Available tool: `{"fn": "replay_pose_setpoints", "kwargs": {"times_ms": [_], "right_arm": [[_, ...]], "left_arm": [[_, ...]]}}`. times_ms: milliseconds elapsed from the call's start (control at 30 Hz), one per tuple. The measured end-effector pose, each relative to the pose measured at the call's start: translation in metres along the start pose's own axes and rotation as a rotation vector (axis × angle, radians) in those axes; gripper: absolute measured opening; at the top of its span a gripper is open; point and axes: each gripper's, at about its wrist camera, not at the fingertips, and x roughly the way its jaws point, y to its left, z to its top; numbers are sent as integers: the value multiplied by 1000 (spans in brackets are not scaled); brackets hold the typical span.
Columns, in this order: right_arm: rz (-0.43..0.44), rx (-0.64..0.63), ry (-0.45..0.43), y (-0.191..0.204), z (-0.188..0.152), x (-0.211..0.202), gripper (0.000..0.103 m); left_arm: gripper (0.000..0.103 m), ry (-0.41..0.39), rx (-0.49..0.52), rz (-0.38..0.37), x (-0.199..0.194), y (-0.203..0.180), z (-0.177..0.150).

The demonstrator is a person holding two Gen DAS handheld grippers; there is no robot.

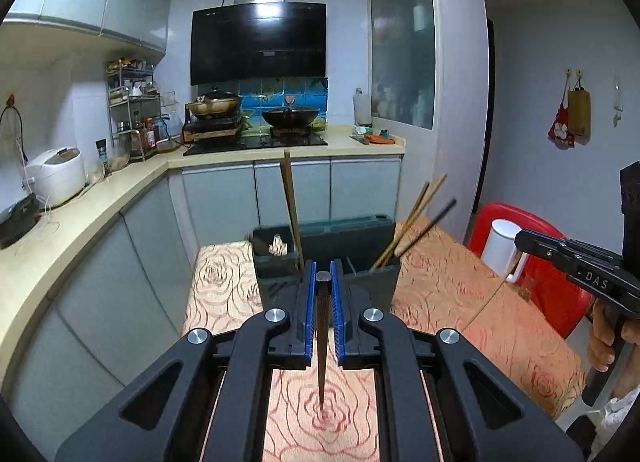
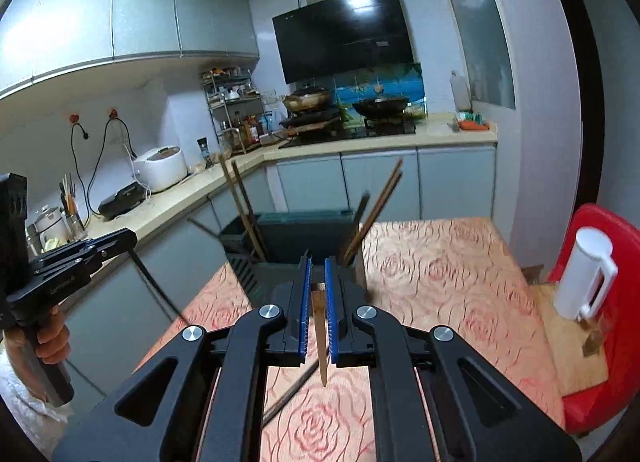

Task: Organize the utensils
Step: 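Lift both held chopsticks and carry them into the black holder, then open the left tool to release its chopstick while the right tool opens too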

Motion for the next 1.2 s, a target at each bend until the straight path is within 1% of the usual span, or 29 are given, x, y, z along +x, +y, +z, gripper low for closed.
{"fn": "replay_pose_setpoints", "kwargs": {"times_ms": [267, 433, 500, 667, 800, 1000, 1200], "right_arm": [[22, -12, -37, 4, 56, 20, 8], [18, -21, -70, 10, 86, 37, 8], [14, -26, -81, 12, 94, 43, 8], [-9, -31, -90, 12, 109, 65, 8], [-27, -27, -61, 9, 108, 88, 8], [-45, -36, 15, 7, 90, 120, 8], [-40, -47, 54, 10, 71, 137, 8]], "left_arm": [[7, -33, -14, -9, 19, 2, 64], [7, -79, -25, 24, 38, 2, 99], [7, -99, -45, 28, 46, 3, 113], [7, -125, -69, 45, 69, 3, 136], [7, -110, -78, 56, 94, 1, 138], [7, -31, -57, 80, 131, 2, 102], [7, 0, -35, 96, 147, 5, 75]]}}
